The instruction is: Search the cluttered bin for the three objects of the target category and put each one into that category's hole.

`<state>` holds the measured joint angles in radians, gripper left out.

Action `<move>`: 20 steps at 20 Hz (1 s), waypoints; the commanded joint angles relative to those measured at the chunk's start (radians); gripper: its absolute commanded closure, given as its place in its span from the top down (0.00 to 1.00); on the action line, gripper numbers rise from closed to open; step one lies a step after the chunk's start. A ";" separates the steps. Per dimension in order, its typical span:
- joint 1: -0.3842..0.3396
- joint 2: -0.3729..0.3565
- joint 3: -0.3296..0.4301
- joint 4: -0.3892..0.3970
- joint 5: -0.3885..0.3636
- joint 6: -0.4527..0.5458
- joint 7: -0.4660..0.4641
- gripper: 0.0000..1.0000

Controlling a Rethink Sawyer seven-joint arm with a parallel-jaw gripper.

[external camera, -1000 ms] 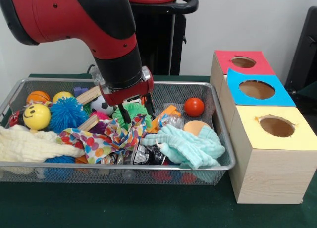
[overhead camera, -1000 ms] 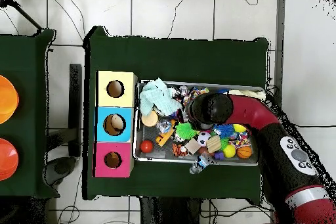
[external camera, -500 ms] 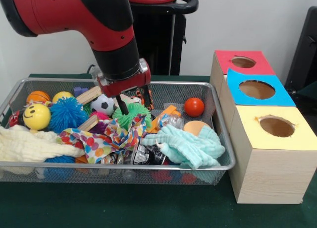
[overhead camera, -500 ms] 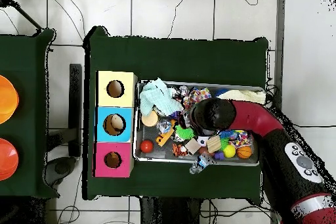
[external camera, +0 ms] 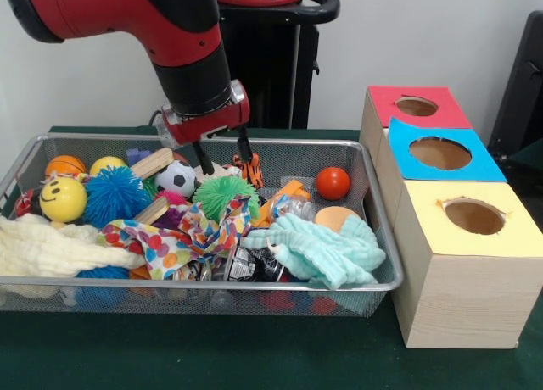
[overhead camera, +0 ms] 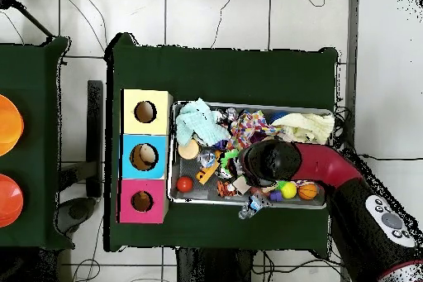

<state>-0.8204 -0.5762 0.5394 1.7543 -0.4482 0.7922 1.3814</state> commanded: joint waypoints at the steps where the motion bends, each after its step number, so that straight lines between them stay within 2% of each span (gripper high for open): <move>1: -0.013 -0.025 0.034 0.101 -0.082 -0.095 -0.065 1.00; 20: 0.011 -0.075 0.026 0.186 -0.104 -0.187 0.008 1.00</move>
<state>-0.8140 -0.6236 0.5397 1.8918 -0.5002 0.6891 1.3814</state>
